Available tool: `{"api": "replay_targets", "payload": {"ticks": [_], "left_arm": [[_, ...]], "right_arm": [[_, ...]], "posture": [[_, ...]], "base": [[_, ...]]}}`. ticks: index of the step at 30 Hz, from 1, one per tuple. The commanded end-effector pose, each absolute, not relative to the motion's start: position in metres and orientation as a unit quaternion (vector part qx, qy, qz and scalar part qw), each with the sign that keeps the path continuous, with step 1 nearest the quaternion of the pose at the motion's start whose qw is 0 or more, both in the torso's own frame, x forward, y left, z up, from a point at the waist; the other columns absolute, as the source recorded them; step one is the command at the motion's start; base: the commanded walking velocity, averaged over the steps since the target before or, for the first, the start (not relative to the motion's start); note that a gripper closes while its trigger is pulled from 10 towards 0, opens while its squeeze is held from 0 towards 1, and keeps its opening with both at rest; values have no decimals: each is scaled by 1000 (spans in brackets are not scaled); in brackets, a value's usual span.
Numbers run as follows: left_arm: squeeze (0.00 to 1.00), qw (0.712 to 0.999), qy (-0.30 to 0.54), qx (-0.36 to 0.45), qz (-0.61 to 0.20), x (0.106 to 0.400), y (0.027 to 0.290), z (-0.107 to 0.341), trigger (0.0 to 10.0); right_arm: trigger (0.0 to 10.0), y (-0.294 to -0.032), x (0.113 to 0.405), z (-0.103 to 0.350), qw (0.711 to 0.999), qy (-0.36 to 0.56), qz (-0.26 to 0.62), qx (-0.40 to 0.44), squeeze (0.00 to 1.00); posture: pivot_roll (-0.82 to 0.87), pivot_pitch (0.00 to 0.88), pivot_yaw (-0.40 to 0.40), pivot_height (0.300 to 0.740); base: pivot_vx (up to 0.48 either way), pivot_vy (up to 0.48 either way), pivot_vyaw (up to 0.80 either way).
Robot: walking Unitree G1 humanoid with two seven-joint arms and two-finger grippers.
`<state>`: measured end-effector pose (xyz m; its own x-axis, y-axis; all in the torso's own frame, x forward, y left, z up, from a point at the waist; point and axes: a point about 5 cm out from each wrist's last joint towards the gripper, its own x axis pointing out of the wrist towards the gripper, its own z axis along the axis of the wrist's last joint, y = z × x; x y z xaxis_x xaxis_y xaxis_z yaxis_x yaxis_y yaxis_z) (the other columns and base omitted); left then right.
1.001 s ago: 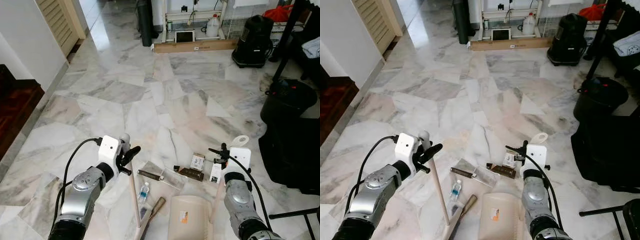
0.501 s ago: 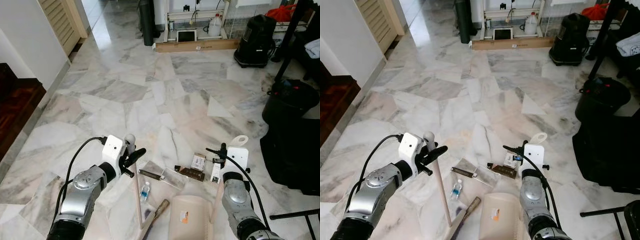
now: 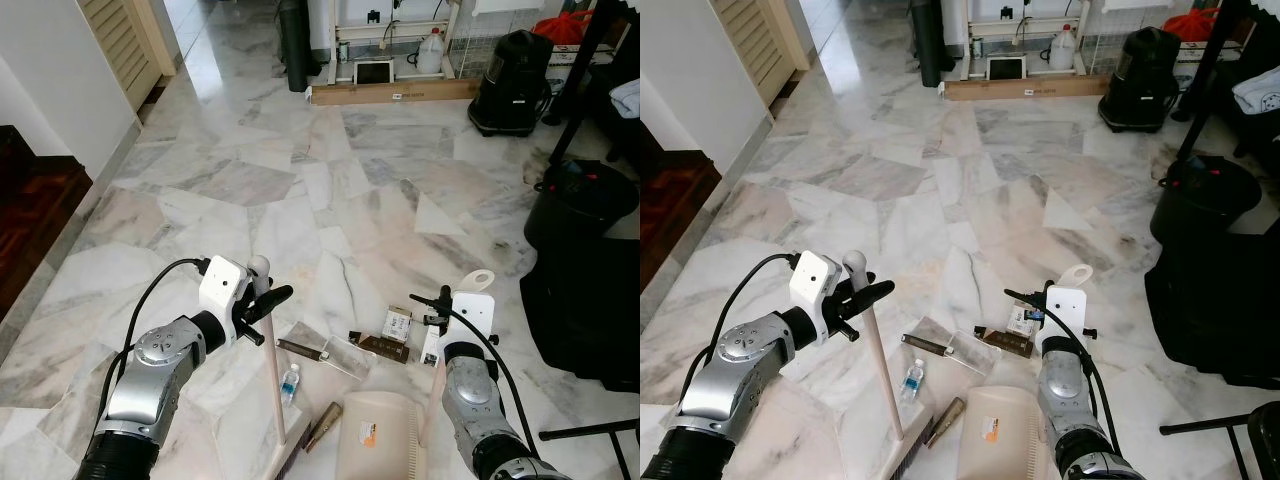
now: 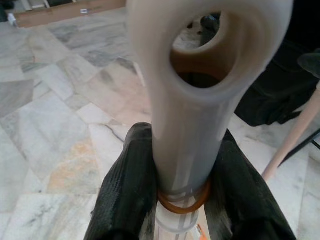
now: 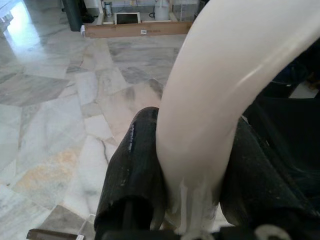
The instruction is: Sweep floor
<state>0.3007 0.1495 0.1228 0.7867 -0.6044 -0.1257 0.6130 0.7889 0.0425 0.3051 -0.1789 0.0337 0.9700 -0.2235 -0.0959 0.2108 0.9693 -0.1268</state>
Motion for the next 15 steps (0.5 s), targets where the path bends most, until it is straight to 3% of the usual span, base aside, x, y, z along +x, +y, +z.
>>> {"api": "replay_targets", "payload": {"ticks": [1, 15], "left_arm": [[0, 950, 50, 36, -307, 303, 152, 123, 10000], [0, 964, 3, 51, -261, 314, 133, 121, 10000]], "right_arm": [[10000, -176, 277, -6, 978, 164, -115, -51, 0], [10000, -183, 270, -10, 978, 164, -118, -58, 0]], "posture": [[154, 100, 104, 740], [114, 118, 101, 740]], "base": [[0, 0, 0], [0, 0, 0]]}}
